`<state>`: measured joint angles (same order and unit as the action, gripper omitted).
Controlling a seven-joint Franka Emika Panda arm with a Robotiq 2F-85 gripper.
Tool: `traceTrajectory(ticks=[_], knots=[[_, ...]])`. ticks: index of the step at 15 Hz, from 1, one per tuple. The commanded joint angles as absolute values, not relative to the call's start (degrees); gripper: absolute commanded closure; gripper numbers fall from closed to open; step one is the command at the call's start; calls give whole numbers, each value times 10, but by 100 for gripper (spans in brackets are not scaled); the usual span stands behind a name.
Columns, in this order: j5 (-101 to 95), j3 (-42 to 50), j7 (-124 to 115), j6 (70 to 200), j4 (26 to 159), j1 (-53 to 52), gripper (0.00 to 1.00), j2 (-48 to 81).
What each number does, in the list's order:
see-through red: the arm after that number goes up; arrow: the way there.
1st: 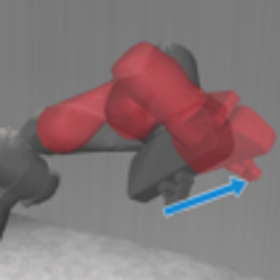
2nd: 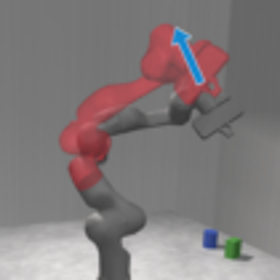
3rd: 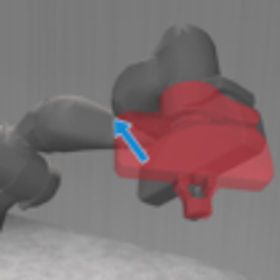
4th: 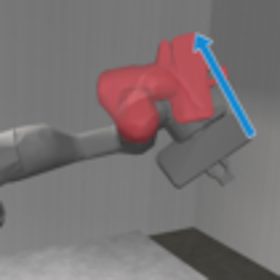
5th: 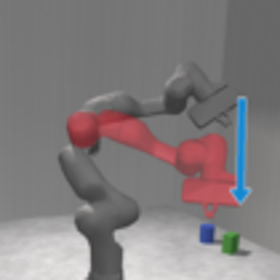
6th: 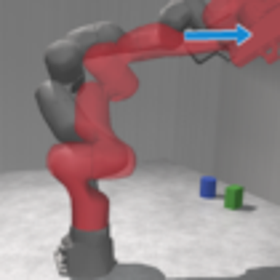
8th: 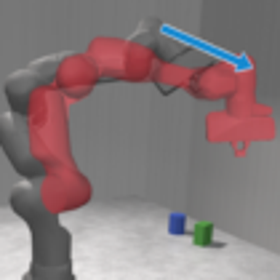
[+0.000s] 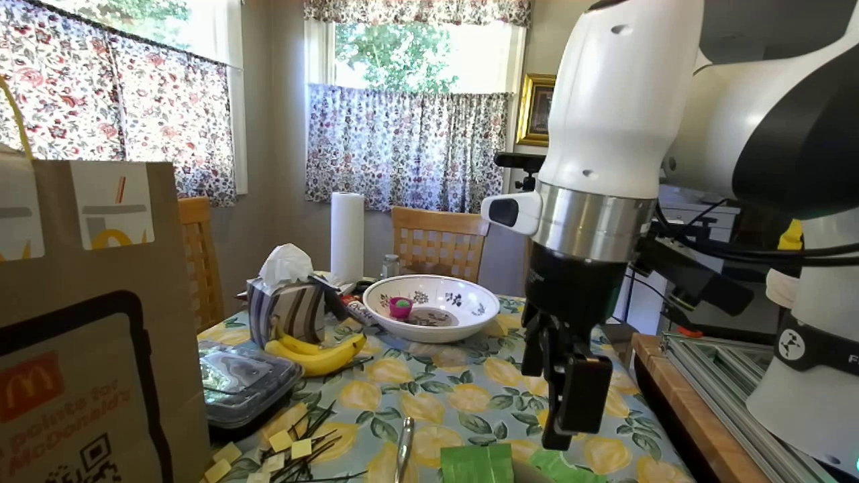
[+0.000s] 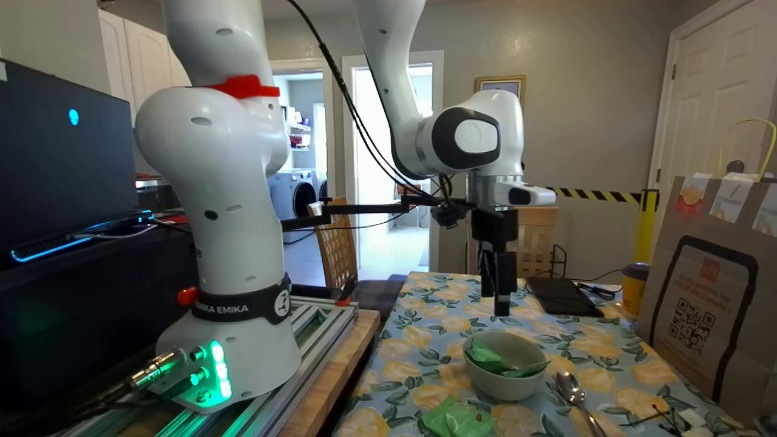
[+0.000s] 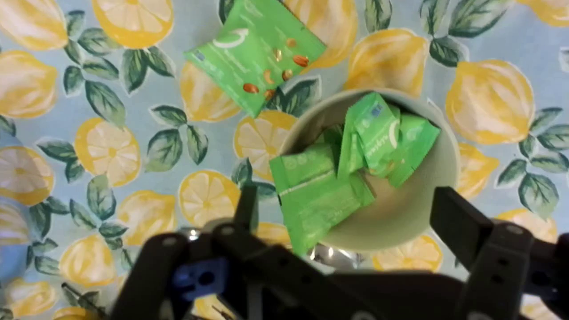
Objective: Take the green packet in the grey bowl out and place it on the table then pick up two green packets and place them in the grey bowl
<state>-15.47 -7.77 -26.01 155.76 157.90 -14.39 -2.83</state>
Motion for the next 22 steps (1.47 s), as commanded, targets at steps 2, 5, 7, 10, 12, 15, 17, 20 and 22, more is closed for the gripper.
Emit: traceTrajectory(ticks=[2,5,7,10,12,15,17,20,22], knots=[[-107,-98,-225,1623,1576,-126,0,-55],[-61,-101,-193,1663,1574,-130,0,-58],[-20,-101,-164,1669,1574,-136,0,-57],[35,-104,-148,1639,1573,-139,0,-68],[55,-106,-147,1616,1573,-138,0,-78],[52,-110,-164,1581,1573,-133,0,-95],[47,-114,-169,1559,1573,-132,0,-104],[36,-121,-179,1525,1573,-128,0,-117],[40,-121,-171,1541,1573,-128,0,-106]])
